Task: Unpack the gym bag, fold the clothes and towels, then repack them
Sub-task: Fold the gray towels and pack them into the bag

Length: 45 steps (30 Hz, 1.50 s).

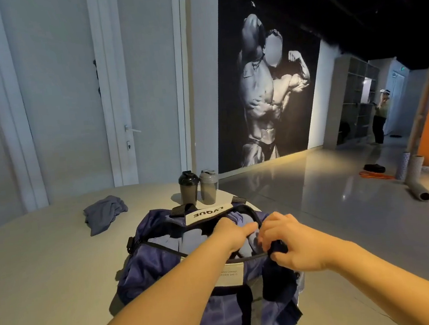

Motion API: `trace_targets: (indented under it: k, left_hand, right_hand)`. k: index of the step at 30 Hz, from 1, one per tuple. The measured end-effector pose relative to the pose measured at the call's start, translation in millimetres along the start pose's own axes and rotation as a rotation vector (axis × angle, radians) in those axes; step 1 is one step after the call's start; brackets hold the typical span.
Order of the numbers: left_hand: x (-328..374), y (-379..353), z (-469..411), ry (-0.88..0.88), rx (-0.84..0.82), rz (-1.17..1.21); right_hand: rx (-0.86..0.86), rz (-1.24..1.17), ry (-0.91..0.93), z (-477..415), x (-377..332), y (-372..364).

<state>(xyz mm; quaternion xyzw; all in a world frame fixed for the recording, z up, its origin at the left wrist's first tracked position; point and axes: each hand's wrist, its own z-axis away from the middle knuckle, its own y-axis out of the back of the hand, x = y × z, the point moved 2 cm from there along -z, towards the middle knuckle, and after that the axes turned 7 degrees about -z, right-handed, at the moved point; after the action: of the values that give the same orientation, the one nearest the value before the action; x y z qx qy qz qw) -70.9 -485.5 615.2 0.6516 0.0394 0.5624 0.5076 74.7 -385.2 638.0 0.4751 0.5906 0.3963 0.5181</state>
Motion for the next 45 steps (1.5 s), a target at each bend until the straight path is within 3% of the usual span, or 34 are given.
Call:
trace_targets:
  k: [5, 8, 11, 16, 23, 27, 30, 35, 38, 45]
  left_hand:
    - [-23, 24, 1, -0.096, 0.04, -0.282]
    - [-27, 31, 7, -0.169, 0.209, -0.549]
    - [-21, 30, 5, -0.349, 0.404, -0.743]
    - [-21, 25, -5, -0.399, 0.394, -0.819]
    - [-17, 42, -23, -0.456, 0.617, -0.72]
    - [-10, 51, -35, -0.433, 0.576, -0.834]
    - [-2, 65, -39, -0.421, 0.452, -0.749]
    - [2, 85, -39, -0.526, 0.555, -0.57]
    - [-2, 77, -43, -0.519, 0.541, -0.594]
    - [-9, 77, -62, -0.407, 0.343, -0.573]
  right_hand:
    - [0.02, 0.239, -0.024, 2, 12, -2]
    - [-0.023, 0.351, -0.077, -4, 7, 3]
    - [0.014, 0.191, 0.024, -13, -14, 3]
    - [-0.032, -0.12, -0.05, -42, -30, -14]
    - [-0.163, 0.097, -0.356, -65, -10, -26]
    - [-0.244, 0.141, -0.421, -79, -11, -26]
    - [-0.253, 0.192, -0.372, -94, -17, -27]
    - [-0.393, 0.226, -0.535, -108, -6, -44]
    - [-0.456, 0.203, -0.604, -113, -6, -51]
    - [-0.461, 0.096, -0.429, -114, -27, -22]
